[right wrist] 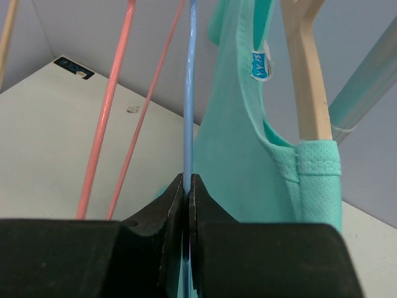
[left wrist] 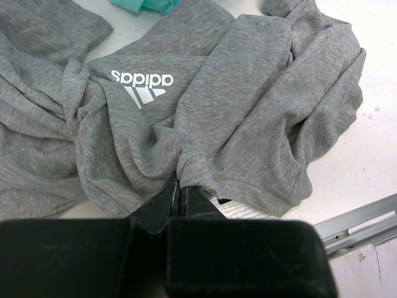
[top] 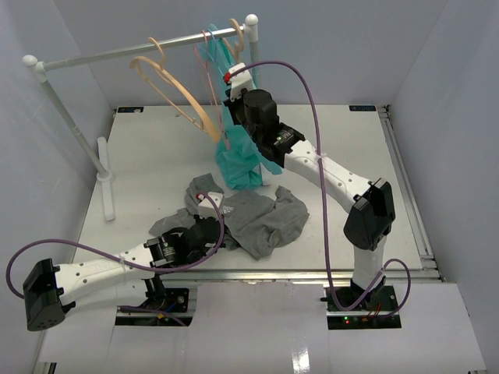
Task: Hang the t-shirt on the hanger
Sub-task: Pick up the hanger from the clothesline, then place the T-shirt on the hanger.
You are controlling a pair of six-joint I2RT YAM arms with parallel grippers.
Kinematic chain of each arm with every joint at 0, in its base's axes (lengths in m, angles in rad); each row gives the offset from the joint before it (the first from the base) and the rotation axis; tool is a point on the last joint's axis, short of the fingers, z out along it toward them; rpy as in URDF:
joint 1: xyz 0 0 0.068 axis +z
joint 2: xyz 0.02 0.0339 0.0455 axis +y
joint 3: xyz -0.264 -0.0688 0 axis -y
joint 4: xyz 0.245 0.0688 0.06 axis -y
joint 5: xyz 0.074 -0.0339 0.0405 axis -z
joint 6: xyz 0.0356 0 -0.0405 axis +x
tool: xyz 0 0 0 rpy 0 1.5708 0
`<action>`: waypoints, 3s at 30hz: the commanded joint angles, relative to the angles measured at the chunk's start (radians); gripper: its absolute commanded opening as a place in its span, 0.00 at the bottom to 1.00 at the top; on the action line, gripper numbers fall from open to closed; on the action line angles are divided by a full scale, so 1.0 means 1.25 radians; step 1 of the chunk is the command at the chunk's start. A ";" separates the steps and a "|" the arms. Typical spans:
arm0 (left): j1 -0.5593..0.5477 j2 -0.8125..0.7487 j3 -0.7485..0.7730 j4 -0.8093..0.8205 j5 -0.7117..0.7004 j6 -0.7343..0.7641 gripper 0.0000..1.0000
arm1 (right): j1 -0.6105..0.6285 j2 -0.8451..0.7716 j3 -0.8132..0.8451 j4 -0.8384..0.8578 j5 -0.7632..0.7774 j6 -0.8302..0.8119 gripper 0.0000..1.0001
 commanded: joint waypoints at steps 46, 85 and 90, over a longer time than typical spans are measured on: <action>0.063 0.080 0.193 -0.038 -0.011 0.003 0.00 | -0.002 -0.854 -0.664 -0.098 -0.112 0.016 0.08; 0.451 0.177 0.382 -0.063 0.336 0.104 0.00 | 0.011 -1.076 -0.993 -0.060 -0.435 0.041 0.08; 0.450 0.120 0.410 -0.063 0.434 0.114 0.00 | 0.010 -1.043 -1.039 0.075 -0.498 0.037 0.08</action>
